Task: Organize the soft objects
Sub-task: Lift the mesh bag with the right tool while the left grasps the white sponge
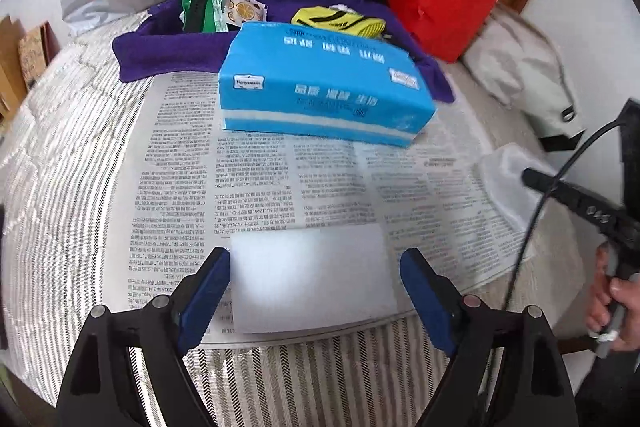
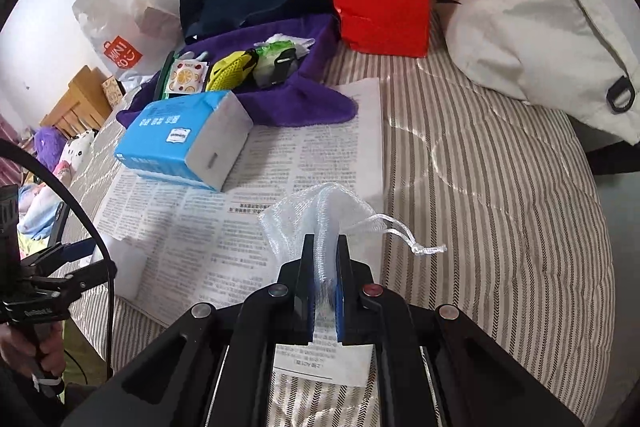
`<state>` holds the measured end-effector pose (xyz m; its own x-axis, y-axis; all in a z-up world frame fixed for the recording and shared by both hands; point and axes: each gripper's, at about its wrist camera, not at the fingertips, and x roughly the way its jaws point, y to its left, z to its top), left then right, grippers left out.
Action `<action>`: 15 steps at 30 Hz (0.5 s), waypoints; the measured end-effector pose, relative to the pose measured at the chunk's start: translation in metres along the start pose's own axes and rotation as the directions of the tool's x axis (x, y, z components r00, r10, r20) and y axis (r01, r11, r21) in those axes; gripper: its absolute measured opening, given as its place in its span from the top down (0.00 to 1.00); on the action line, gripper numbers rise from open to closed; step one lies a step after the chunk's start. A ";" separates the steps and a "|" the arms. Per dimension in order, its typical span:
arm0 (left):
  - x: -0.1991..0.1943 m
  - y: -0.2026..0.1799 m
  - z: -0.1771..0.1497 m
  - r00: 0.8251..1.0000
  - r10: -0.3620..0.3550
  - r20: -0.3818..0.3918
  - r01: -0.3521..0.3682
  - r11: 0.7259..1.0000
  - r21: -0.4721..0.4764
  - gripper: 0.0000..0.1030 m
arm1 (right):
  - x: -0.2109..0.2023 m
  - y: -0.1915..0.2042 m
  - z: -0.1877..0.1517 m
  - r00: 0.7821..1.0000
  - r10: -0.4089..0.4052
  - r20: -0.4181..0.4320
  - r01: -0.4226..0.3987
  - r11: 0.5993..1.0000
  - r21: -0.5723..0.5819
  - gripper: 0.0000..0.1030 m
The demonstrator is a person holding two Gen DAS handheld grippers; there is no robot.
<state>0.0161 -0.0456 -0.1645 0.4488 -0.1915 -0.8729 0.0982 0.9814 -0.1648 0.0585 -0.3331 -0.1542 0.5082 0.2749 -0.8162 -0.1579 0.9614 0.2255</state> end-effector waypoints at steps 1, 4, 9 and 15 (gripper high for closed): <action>0.004 -0.002 0.000 1.000 0.019 -0.009 -0.019 1.000 0.003 0.17 | 0.001 -0.001 -0.001 1.000 0.005 -0.004 -0.005 1.000 0.002 0.93; 0.016 -0.007 -0.002 0.997 0.070 -0.039 -0.069 0.997 0.025 0.16 | 0.003 -0.001 -0.004 1.000 0.014 -0.007 -0.014 1.000 0.007 0.93; 0.016 -0.001 0.000 0.997 0.080 -0.020 -0.080 0.997 0.018 0.21 | 0.006 0.001 -0.002 1.000 0.022 -0.011 -0.022 1.000 0.002 0.93; -0.004 0.010 0.012 0.994 0.097 0.040 -0.098 0.995 0.021 0.22 | 0.011 0.010 0.004 0.999 0.029 -0.025 -0.029 0.999 -0.020 0.93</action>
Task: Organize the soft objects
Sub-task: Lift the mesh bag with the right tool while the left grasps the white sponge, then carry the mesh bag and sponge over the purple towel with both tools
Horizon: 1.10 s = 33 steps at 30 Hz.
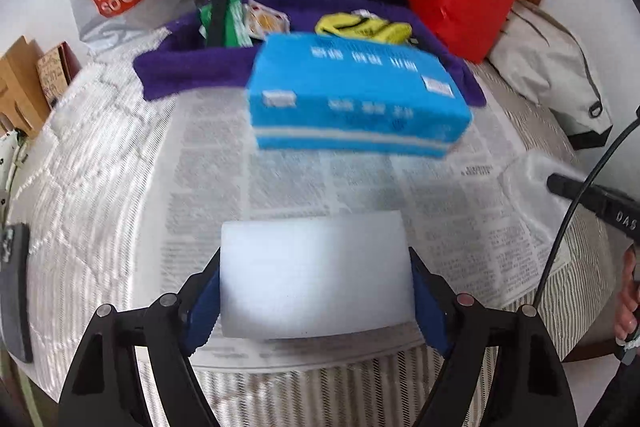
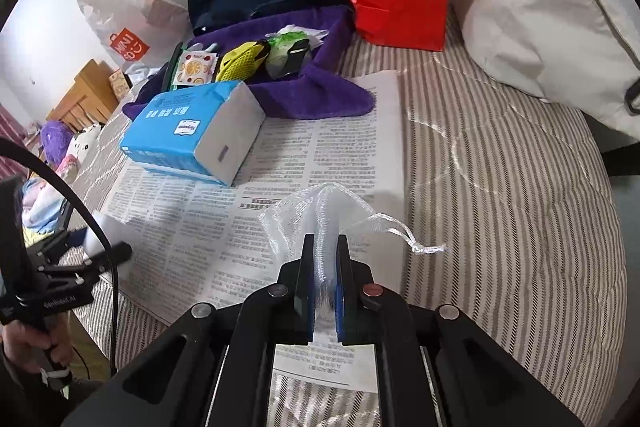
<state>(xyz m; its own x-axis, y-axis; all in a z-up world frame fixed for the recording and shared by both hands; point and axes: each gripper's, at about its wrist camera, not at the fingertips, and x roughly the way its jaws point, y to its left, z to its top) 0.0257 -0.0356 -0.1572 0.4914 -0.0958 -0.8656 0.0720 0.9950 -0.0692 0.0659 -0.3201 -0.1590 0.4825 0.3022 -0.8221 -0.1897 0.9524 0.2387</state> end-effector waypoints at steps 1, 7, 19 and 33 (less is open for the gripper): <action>-0.002 0.003 0.002 1.000 -0.002 0.005 0.002 1.000 -0.004 0.22 | 0.001 0.002 0.001 1.000 0.002 -0.005 -0.002 1.000 -0.003 0.93; -0.016 0.023 0.021 0.999 0.011 0.051 -0.010 1.000 -0.019 0.22 | 0.006 0.018 0.011 1.000 0.019 -0.011 -0.020 0.999 -0.027 0.93; -0.033 0.043 0.067 0.991 -0.018 0.130 0.021 1.000 -0.019 0.22 | -0.001 0.052 0.043 0.997 0.077 0.009 -0.077 0.995 -0.069 0.93; -0.035 0.053 0.101 0.983 -0.066 0.171 0.067 0.998 0.001 0.22 | -0.001 0.070 0.065 0.996 0.094 0.009 -0.093 0.992 -0.085 0.93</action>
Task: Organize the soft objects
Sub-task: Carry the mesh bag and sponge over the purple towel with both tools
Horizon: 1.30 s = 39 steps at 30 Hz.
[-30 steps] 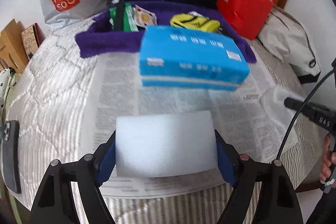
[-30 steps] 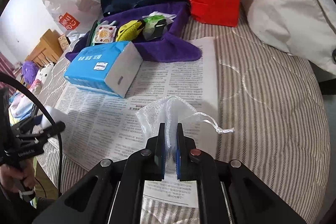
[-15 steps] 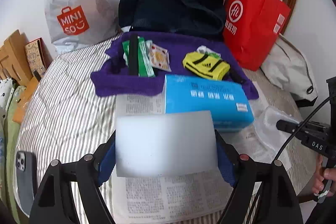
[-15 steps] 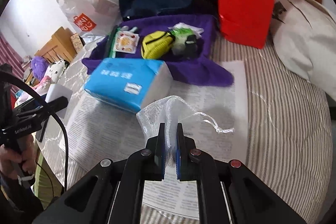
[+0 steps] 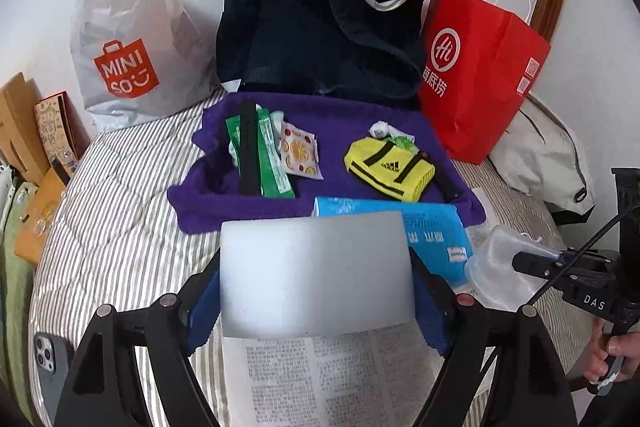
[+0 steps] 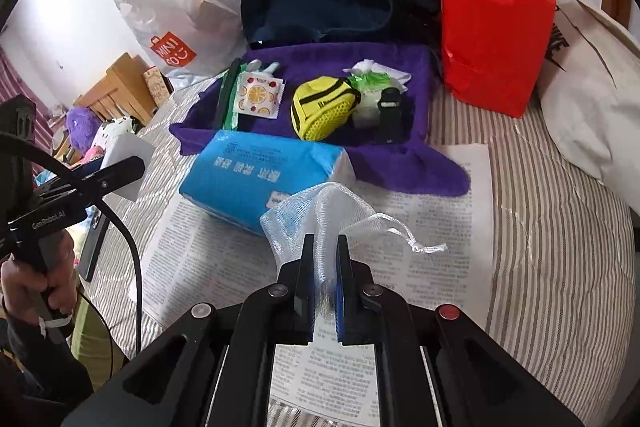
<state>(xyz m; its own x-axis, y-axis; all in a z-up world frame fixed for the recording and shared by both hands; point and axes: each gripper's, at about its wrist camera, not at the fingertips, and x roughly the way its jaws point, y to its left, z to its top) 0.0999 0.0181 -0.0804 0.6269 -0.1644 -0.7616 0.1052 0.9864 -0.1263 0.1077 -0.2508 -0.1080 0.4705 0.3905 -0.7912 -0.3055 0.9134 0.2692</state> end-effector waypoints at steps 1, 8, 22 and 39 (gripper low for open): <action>0.001 0.000 0.003 1.000 -0.001 0.003 0.001 1.000 0.003 0.22 | 0.000 0.001 0.003 1.000 0.001 0.002 -0.001 1.000 0.000 0.93; 0.004 0.007 0.020 1.000 0.002 0.026 -0.002 1.000 0.005 0.22 | -0.002 0.001 0.025 0.999 0.010 0.037 -0.011 1.000 0.011 0.93; 0.026 0.016 0.056 0.999 0.004 0.041 -0.004 1.000 -0.004 0.22 | 0.015 0.003 0.076 0.997 0.029 0.077 -0.031 0.999 0.032 0.93; 0.064 0.023 0.097 1.000 0.008 0.030 -0.007 1.000 -0.013 0.22 | 0.053 -0.018 0.128 0.996 -0.012 0.086 0.004 0.995 0.101 0.93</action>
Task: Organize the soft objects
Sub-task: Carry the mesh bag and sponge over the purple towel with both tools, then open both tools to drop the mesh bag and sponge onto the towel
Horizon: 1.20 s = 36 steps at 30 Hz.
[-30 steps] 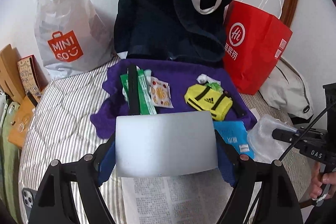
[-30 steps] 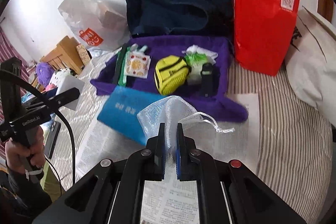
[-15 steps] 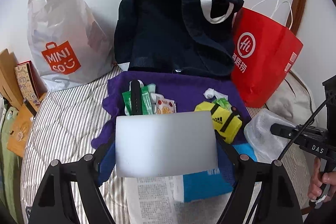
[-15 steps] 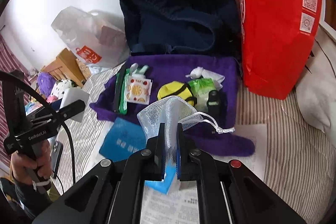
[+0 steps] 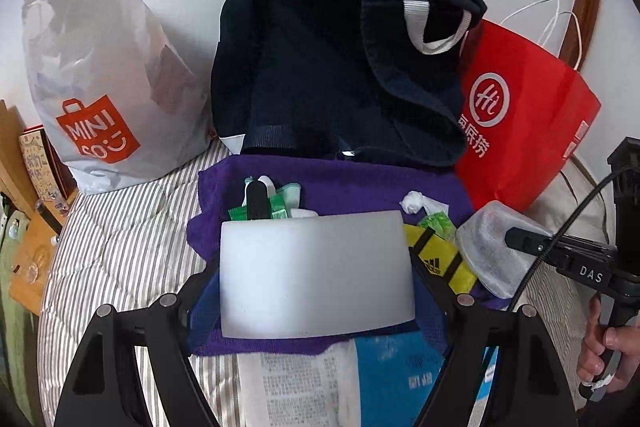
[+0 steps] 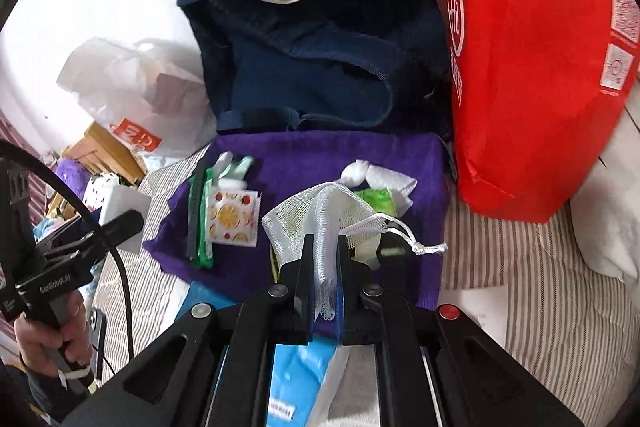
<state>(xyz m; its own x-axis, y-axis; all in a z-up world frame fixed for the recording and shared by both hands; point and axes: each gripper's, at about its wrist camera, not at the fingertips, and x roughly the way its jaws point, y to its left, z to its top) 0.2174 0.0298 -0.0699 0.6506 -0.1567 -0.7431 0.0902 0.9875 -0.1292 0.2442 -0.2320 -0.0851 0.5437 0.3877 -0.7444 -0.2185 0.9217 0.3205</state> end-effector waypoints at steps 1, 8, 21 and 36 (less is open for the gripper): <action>0.001 0.001 0.001 1.000 0.001 0.001 -0.001 1.000 -0.002 0.22 | 0.005 -0.002 0.003 1.000 0.001 -0.004 0.000 1.000 0.005 0.93; 0.015 0.008 0.011 1.000 0.006 -0.006 -0.007 1.000 -0.017 0.22 | 0.038 -0.003 0.023 1.000 -0.009 -0.030 0.009 1.000 0.004 0.93; 0.033 0.017 0.024 1.000 0.009 -0.016 -0.010 1.000 -0.022 0.22 | 0.095 0.002 0.046 0.996 -0.012 -0.085 0.009 1.000 -0.030 0.91; 0.046 0.022 0.023 0.999 -0.010 -0.040 0.010 1.000 -0.021 0.20 | 0.113 -0.001 0.042 0.989 -0.065 -0.134 0.055 0.995 -0.080 0.39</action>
<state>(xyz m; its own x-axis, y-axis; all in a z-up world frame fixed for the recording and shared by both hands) 0.2666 0.0444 -0.0912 0.6189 -0.1676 -0.7673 0.0806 0.9854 -0.1502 0.3396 -0.1896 -0.1451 0.4436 0.3249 -0.8352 -0.2525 0.9395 0.2313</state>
